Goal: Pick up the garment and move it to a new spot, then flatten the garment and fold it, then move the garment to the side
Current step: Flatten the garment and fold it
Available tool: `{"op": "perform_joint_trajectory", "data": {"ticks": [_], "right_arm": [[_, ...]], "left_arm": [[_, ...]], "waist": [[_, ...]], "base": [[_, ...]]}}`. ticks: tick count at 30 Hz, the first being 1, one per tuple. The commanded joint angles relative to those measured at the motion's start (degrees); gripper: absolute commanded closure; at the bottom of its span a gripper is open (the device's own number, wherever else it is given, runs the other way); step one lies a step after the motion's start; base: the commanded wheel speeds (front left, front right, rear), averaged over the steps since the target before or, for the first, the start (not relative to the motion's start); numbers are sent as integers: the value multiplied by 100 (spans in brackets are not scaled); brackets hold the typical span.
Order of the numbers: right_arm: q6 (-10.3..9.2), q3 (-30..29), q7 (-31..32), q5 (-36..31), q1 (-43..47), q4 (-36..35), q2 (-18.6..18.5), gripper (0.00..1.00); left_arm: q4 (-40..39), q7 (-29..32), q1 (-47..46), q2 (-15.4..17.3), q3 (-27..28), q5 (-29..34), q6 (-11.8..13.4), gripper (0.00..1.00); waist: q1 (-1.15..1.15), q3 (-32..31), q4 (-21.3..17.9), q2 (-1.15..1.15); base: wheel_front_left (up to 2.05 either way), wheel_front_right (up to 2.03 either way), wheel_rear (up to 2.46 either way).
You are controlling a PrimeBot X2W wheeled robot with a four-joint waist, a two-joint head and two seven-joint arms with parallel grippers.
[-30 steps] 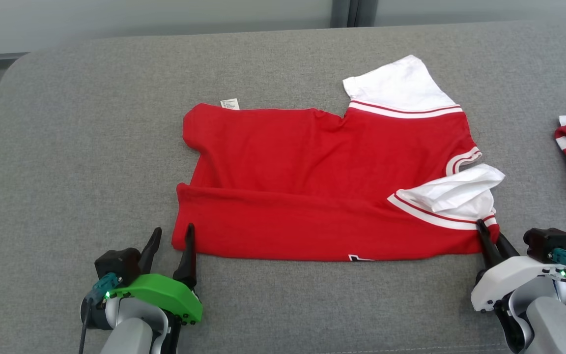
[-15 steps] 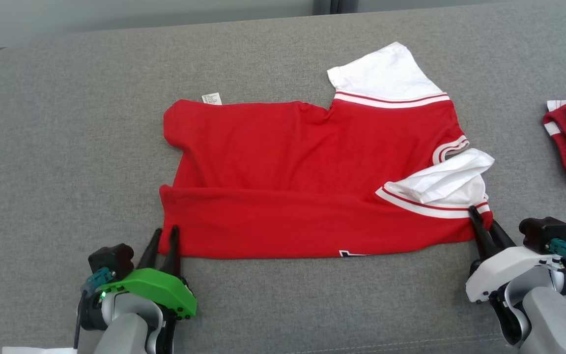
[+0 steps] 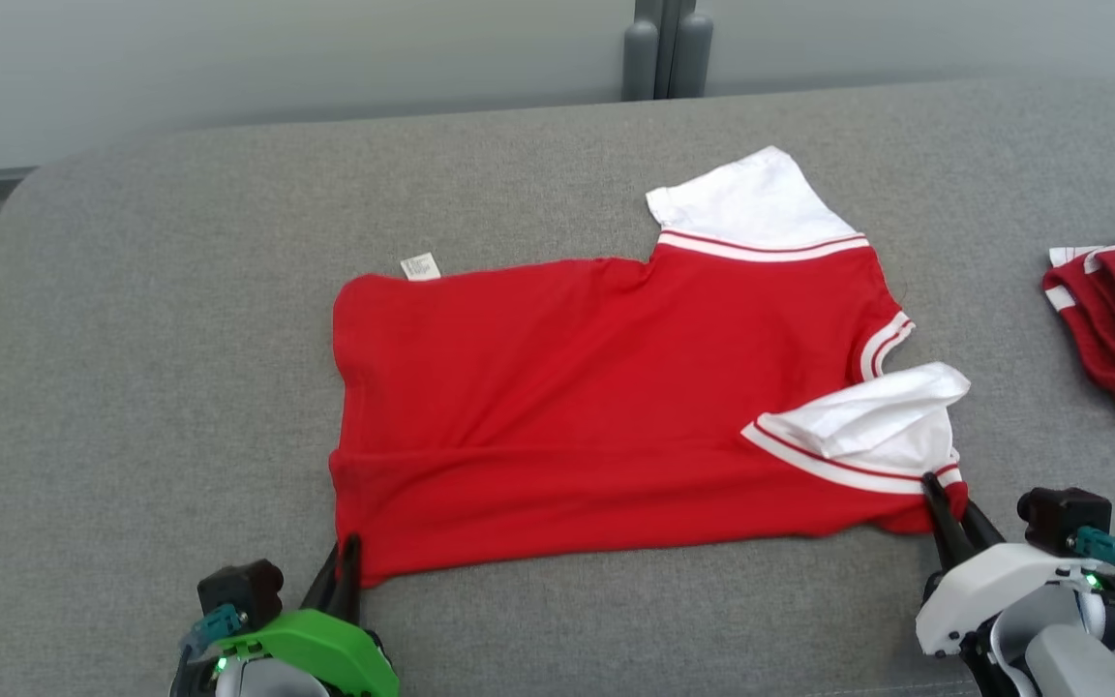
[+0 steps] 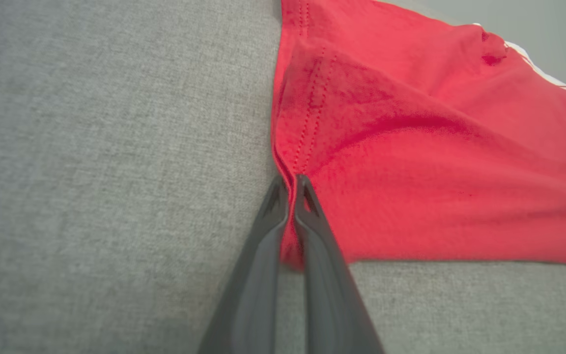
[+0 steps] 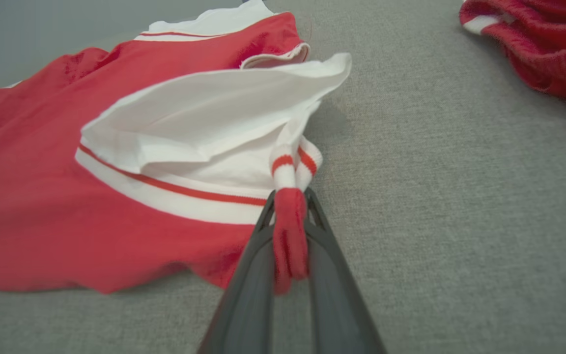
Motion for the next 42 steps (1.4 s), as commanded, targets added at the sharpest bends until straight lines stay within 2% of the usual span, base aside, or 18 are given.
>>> {"op": "perform_joint_trajectory", "data": {"ticks": [1, 9, 19, 20, 21, 22, 26, 31, 37, 42], "right_arm": [[-9, -11, 1, 69, 131, 37, -9, 100], [-9, 79, 1, 322, 582, 48, -34, 100], [-10, 209, 1, 523, 854, 18, -85, 100], [-10, 191, 1, 523, 841, 61, -83, 88], [-11, 169, 1, 490, 812, 110, -81, 11], [-10, 166, 0, 452, 777, 146, -63, 0], [-9, 30, 0, 290, 682, 6, -56, 0], [-8, -79, 1, -77, 785, -594, 3, 0], [-7, 574, 1, -133, 1191, -1382, 37, 0], [-7, 1187, 1, -16, 1404, -1491, -72, 0]], "left_arm": [[41, 11, 139, 44, 52, 76, 2, 100], [217, 8, 665, 45, 141, 236, 4, 100], [384, 7, 718, 75, 402, 471, 4, 100], [438, 8, 694, 74, 440, 499, 10, 86], [484, 7, 663, 73, 468, 529, 23, 38], [512, 7, 625, 69, 488, 564, 25, 0], [360, 7, 577, 54, 562, 719, 102, 0], [-144, 7, 683, 38, 686, 1075, 251, 0], [-626, 7, 863, 34, 745, 1166, 273, 0], [-715, 7, 939, 34, 678, 1055, 294, 0]], "waist": [[0, -347, 80, 0], [0, -967, 217, 0], [0, -1068, 276, 0], [0, -1043, 269, 0], [0, -1014, 263, 0], [0, -991, 261, 0], [0, -907, 266, 0], [0, -803, 301, 0], [0, -795, 338, 0], [0, -814, 347, 0]], "base": [[0, 0, 0], [0, 0, 0], [0, 0, 0], [0, 0, 0], [0, 0, 0], [0, 0, 0], [0, 0, 0], [0, 0, 0], [0, 0, 0], [0, 0, 0]]}}
